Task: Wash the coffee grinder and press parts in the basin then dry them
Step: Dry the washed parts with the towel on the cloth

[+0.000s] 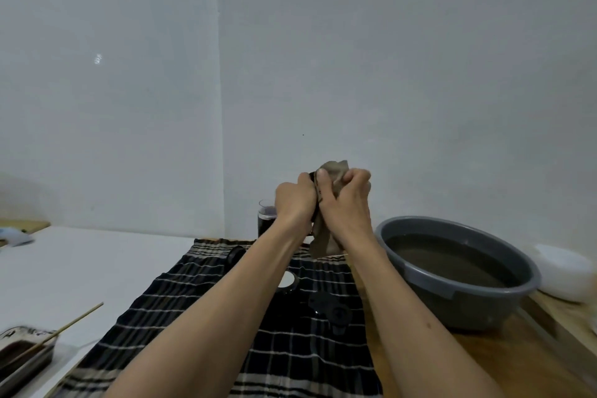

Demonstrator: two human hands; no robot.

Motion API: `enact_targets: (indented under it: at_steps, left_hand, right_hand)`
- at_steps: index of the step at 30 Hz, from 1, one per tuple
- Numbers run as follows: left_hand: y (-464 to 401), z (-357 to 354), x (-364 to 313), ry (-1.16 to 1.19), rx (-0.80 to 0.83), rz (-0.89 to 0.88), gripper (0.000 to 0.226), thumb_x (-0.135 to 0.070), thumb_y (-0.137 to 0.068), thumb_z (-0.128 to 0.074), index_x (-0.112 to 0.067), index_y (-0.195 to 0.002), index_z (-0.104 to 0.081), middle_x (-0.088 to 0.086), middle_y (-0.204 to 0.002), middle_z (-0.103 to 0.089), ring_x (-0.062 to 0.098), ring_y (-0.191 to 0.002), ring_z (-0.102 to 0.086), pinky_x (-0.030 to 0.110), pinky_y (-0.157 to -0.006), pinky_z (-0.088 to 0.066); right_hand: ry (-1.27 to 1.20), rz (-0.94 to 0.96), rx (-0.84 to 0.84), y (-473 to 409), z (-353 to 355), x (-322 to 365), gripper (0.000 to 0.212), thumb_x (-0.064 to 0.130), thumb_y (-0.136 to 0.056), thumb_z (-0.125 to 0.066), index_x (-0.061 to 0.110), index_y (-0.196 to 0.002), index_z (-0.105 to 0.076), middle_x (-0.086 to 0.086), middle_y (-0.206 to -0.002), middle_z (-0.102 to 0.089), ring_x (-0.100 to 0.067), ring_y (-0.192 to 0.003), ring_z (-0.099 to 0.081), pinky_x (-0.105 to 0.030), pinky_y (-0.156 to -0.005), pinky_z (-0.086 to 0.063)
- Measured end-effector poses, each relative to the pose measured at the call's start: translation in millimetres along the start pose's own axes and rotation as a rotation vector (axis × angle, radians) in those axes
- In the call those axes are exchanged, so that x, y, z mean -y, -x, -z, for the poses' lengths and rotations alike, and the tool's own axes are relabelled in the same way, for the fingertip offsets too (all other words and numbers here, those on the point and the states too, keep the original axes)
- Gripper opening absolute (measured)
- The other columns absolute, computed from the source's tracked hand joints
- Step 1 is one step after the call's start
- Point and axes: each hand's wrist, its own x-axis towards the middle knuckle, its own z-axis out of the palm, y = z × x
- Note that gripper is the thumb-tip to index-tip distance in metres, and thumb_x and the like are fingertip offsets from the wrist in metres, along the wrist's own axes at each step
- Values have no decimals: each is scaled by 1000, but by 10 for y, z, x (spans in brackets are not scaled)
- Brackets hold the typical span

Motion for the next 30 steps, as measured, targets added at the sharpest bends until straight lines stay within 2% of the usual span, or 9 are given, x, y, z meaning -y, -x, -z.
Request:
enact_targets:
  at_steps: [2, 4, 7, 9, 12, 17, 21, 24, 30]
  left_hand:
    - [0, 1, -53, 50, 28, 25, 29, -22, -100, -50, -6, -77, -54, 8, -67, -53, 23, -59, -50, 28, -53, -38]
    - [-49, 40, -143, 113, 34, 76, 23, -15, -97, -51, -7, -76, -51, 8, -70, -52, 23, -63, -49, 30, -59, -41]
    - [-120, 119, -253, 115, -15, 108, 19, -13, -94, -49, -9, -75, -48, 7, -62, -46, 22, -52, -42, 24, -50, -33]
    - [-142, 132, -287, 134, -16, 87, 24, -13, -94, -46, -11, -71, -43, 3, -55, -37, 18, -44, -31, 20, -44, -26]
    - [-95, 95, -252, 83, 18, -2, 26, -20, -98, -44, -10, -73, -43, 3, -57, -35, 18, -47, -31, 24, -46, -26]
    - [-5, 17, -133, 49, 54, -66, 29, -22, -102, -41, -5, -79, -51, 7, -59, -44, 22, -49, -39, 19, -40, -30]
    - [-4, -5, -189, -25, 20, -148, 33, -25, -100, -43, -8, -73, -51, 4, -62, -48, 23, -57, -45, 29, -54, -36]
    - [-74, 36, -321, 49, -23, -147, 29, -23, -97, -48, -7, -74, -53, 9, -67, -53, 25, -59, -49, 31, -56, -43]
    - [-243, 204, -342, 174, -145, 48, 25, -14, -97, -48, -10, -72, -45, 5, -64, -43, 20, -51, -37, 26, -48, -28]
  right_hand:
    - [33, 10, 1, -10, -33, -4, 46, 65, -96, -47, 31, -114, -21, -3, -135, -39, -22, -89, -62, -44, -84, -52]
    - [90, 106, -14, 53, -54, -65, 55, 63, -97, -48, 31, -129, -18, -7, -146, -42, -32, -102, -65, -45, -83, -52]
    - [152, 202, 31, 173, -93, -184, 71, 56, -100, -48, 29, -152, -8, -8, -152, -43, -30, -123, -57, -46, -89, -51]
    - [228, 232, 53, 237, -102, -242, 77, 54, -101, -46, 25, -158, -4, -9, -154, -39, -29, -132, -49, -47, -95, -49]
    - [245, 184, 76, 155, -61, -236, 77, 62, -101, -36, 22, -160, -6, -11, -153, -40, -31, -131, -50, -49, -96, -47]
    - [195, -1, 69, -185, 57, -2, 75, 76, -96, -21, 18, -135, -46, -11, -121, -65, -33, -110, -61, -47, -94, -48]
    - [-107, -77, 178, -337, 150, 37, 86, 92, -82, -25, 24, -125, -56, -4, -118, -68, -20, -106, -64, -44, -96, -52]
    - [-155, -22, 182, -277, 93, -17, 78, 85, -87, -31, 26, -136, -46, -3, -124, -66, -20, -106, -63, -42, -94, -51]
    - [301, 212, 39, 159, -227, -259, 72, 66, -99, -27, 23, -157, -21, -9, -142, -51, -29, -126, -52, -46, -100, -47]
